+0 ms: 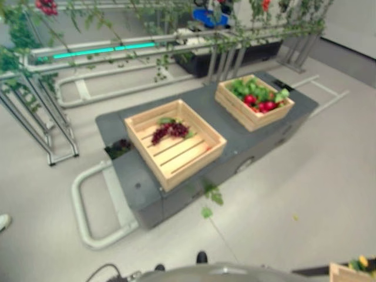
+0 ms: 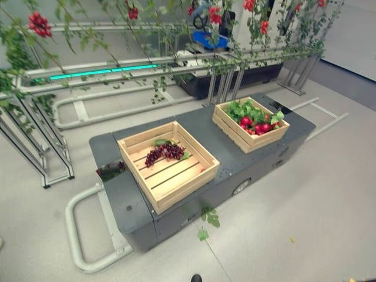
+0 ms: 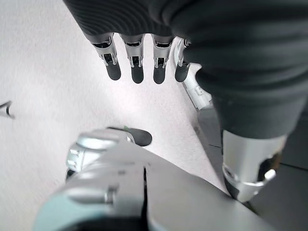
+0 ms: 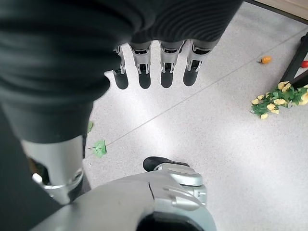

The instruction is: Pick up the fruits from the basket on one side to the basket on the other side

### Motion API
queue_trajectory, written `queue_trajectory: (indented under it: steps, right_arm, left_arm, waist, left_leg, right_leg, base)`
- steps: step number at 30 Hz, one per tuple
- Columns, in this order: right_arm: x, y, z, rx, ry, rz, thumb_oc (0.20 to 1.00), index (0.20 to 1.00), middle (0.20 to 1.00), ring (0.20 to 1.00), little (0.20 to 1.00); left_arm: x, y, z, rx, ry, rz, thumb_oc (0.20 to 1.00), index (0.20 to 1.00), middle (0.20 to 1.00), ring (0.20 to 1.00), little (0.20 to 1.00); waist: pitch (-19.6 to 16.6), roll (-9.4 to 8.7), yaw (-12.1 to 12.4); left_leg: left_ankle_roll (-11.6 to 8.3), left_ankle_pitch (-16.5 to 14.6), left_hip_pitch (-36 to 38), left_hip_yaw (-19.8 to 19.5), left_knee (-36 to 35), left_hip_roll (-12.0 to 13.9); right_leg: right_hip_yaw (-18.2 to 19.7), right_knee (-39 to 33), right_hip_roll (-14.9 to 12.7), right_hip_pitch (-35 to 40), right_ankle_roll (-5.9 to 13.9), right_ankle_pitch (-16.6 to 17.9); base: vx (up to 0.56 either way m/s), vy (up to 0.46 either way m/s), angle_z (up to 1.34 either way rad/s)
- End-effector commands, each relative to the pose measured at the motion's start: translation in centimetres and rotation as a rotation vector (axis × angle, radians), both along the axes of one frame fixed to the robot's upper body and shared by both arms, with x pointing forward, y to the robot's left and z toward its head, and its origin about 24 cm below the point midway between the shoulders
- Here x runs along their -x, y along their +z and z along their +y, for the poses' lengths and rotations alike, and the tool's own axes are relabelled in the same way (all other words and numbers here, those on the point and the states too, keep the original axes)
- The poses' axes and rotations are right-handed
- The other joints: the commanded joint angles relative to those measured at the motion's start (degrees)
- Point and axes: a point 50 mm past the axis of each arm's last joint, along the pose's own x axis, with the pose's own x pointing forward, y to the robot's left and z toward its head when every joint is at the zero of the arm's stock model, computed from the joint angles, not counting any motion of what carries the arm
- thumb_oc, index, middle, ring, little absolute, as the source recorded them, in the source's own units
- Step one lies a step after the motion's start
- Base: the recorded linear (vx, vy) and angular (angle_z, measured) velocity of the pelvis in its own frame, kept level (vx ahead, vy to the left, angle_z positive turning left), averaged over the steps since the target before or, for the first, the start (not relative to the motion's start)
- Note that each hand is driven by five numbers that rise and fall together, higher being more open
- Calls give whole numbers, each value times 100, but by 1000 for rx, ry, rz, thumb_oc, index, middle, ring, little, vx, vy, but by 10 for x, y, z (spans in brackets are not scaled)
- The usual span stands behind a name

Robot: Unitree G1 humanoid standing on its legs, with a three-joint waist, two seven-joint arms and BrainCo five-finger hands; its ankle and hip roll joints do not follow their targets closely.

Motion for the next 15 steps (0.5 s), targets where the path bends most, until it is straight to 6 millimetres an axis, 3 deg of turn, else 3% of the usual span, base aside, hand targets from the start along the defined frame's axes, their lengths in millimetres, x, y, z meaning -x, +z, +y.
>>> queue_trajectory:
  steps: [1, 15]
  right_arm:
    - [-18, 4, -13, 38, 77, -18, 1000, 1000, 1000, 1000, 1000]
    - [-16, 4, -14, 34, 50, -6, 1000, 1000, 1000, 1000, 1000]
  left_arm:
    - [-24, -2, -17, 56, -50, -22, 1000, 1000, 1000, 1000, 1000]
    - [-17, -5, -24, 89, 16, 4, 1000, 1000, 1000, 1000, 1000]
  waist:
    - [-9, 47, -3]
    - [-113, 209, -24]
  left_leg:
    - [206, -79, -139, -262, -9, -316]
    - [124, -186, 6, -237, 85, -231]
  right_leg:
    - [152, 149, -82, 76, 557, -305]
    - [151, 70, -20, 348, 417, -457]
  base:
    - [44, -43, -10]
    - [38, -46, -4]
